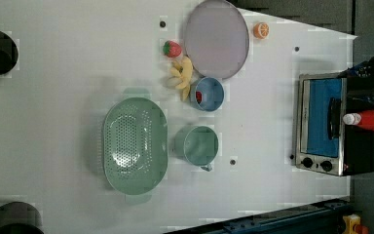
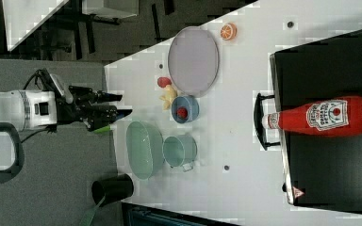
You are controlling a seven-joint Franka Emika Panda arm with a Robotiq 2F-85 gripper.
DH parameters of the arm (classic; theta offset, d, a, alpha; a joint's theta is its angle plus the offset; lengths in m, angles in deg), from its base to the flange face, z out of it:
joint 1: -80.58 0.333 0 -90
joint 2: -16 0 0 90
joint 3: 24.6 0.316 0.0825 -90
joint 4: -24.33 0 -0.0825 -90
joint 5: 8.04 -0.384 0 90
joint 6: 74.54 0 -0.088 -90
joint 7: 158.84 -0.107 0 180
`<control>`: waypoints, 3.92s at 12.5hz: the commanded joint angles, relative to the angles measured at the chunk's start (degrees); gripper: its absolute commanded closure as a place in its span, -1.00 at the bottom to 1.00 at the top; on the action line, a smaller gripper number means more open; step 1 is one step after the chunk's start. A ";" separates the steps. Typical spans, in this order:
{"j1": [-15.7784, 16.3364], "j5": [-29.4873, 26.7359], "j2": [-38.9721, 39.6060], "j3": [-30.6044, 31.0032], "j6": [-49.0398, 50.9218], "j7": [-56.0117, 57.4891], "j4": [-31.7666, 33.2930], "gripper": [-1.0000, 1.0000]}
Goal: Pick Ketchup from oven and place it on table.
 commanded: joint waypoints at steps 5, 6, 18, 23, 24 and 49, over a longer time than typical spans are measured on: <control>-8.46 1.31 -8.22 -3.20 6.54 2.50 3.97 -1.00; -8.61 1.31 -7.34 -5.34 6.45 2.50 3.96 -1.00; -9.36 1.31 6.76 -29.38 -16.33 2.56 3.93 -1.00; -11.02 -3.60 12.48 -33.03 -19.80 2.59 3.85 -1.00; -11.44 -5.78 13.27 -33.02 -19.81 2.59 3.84 -1.00; 0.59 -8.25 8.09 -11.48 1.60 2.61 -10.23 -0.27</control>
